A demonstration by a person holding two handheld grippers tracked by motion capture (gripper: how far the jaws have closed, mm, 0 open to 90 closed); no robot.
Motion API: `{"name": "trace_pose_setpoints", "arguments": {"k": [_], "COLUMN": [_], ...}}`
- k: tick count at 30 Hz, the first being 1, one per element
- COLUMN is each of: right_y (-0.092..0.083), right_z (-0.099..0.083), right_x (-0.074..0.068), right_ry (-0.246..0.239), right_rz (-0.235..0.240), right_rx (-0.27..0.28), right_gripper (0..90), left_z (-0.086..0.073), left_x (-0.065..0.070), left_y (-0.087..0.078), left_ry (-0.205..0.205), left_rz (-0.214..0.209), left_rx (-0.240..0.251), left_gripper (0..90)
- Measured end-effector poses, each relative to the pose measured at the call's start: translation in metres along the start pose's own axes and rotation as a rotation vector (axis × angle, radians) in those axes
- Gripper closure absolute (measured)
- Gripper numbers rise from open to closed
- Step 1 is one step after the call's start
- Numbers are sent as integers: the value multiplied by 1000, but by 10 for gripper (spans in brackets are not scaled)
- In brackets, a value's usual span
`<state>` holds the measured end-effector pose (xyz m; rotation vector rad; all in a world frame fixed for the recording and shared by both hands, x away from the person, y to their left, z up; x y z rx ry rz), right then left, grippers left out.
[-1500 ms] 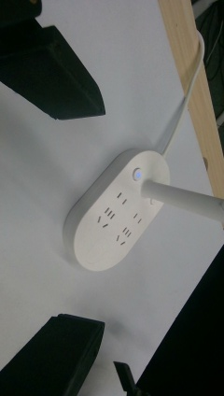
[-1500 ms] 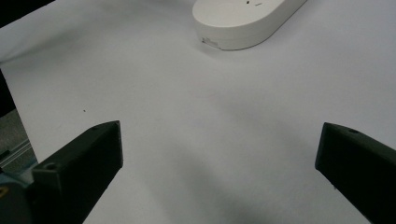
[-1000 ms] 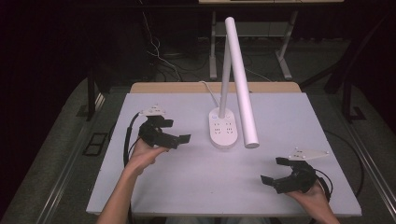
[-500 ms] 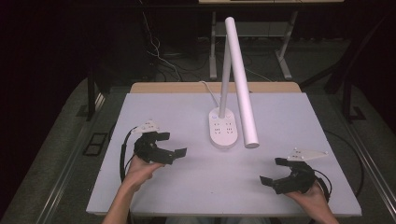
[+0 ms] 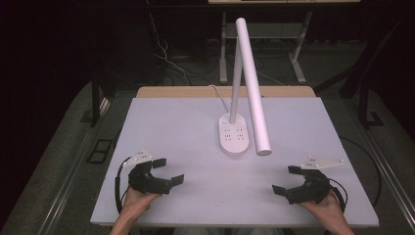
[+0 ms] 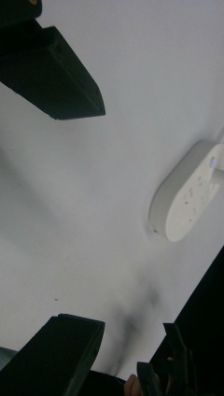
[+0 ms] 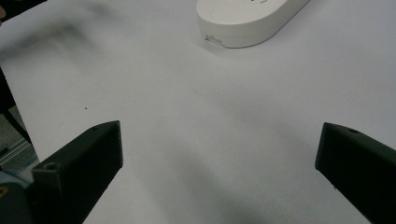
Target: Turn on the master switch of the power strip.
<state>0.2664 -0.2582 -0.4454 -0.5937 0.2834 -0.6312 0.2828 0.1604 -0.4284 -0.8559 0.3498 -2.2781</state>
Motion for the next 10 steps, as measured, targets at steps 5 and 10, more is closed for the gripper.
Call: {"name": "trace_pose_setpoints", "arguments": {"k": [5, 10], "right_y": [0, 1], "right_z": [0, 1], "right_x": [-1, -2], "right_ry": [0, -2], "right_rz": [2, 3], "right_rx": [-2, 1], "right_gripper": [1, 1], "left_z": [-13, -21], "left_x": [-2, -5], "left_y": [-8, -11], "left_ry": [-8, -15], "left_rz": [13, 12], "left_rx": [3, 29], "left_gripper": [0, 0]}}
Point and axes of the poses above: each handheld gripper's, and its own axes: y roughly forward along the jaws, z roughly out of its top, x roughly to its right, the point moved 4 cm from there along y, roughly forward along the jaws, and after that the axes turned 12 degrees about -y, right-handed, at the moved point
